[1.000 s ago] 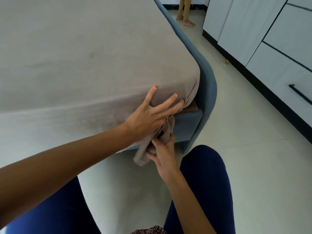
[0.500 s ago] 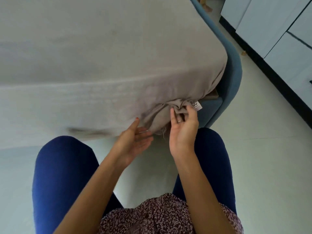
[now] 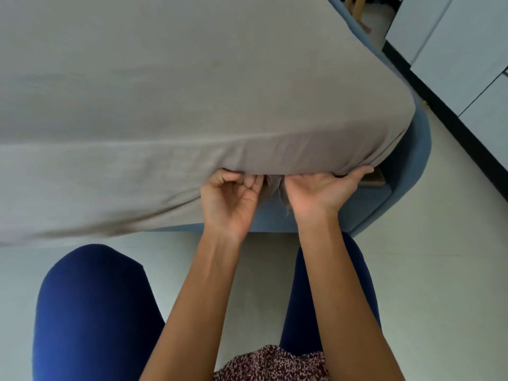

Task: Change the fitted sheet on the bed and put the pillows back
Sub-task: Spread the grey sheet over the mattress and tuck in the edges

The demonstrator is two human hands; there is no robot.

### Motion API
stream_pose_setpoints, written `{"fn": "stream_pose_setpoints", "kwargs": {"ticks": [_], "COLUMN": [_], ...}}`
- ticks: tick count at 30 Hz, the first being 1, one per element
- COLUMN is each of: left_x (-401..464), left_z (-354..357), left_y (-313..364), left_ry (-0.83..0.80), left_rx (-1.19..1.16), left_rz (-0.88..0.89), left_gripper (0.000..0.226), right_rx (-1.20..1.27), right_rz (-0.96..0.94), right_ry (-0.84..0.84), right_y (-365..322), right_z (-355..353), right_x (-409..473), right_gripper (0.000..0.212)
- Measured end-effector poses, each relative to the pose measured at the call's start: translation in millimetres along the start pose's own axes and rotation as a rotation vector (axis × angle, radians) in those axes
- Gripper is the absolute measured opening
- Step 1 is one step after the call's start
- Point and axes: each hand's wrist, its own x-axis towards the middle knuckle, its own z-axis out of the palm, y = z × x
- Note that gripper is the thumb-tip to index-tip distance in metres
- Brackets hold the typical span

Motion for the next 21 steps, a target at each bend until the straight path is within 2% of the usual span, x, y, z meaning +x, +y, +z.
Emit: {"fn": "stream_pose_setpoints", "kwargs": {"ticks": [5, 9, 11, 14, 16, 17, 19, 21], "left_x": [7.2, 10.3, 10.3, 6.9, -2.2, -9.6, -26.7, -41.0], "left_z": [1.2, 3.2, 5.5, 5.2, 8.2, 8.1, 0.0, -19.0], "left_y": [-4.0, -8.3, -5.8, 3.0, 12.1, 16.9, 20.4, 22.4], "left_ry": [-0.093, -0.112, -0.107, -0.011, 0.124, 0.199, 0.308, 0.41], "left_rx": [-0.063, -0.132, -0.15, -0.053, 0.138, 0.267, 0.497, 0.564], "left_rz": [-0.021, 0.013, -0.003, -0.095, -0.139, -0.124, -0.054, 0.016], "left_gripper": [0.039, 0.039, 0.051, 0.051, 0.036, 0.025, 0.012, 0.007], "right_rx": [0.072, -0.064, -0.279, -0.847, -1.322, -1.554, -1.917, -2.159], "right_rz": [-0.063, -0.024, -0.047, -0.239, -0.451, -0.54, -0.647, -0.747], "right_ry": [0.076, 0.168, 0.237, 0.24, 0.085, -0.06, -0.408, -0.78], "right_y": [9.4, -8.1, -18.3, -17.8, -10.0, -6.3, -3.3, -1.8], "right_z": [2.8, 5.1, -3.6, -35.9, -59.8, -73.2, -96.6, -110.1], "right_x": [16.3, 1.2, -20.6, -60.2, -76.5, -78.7, -74.7, -61.1], "right_gripper": [0.085, 0.076, 0.055, 0.027, 0.02, 0.019, 0.021, 0.028]}}
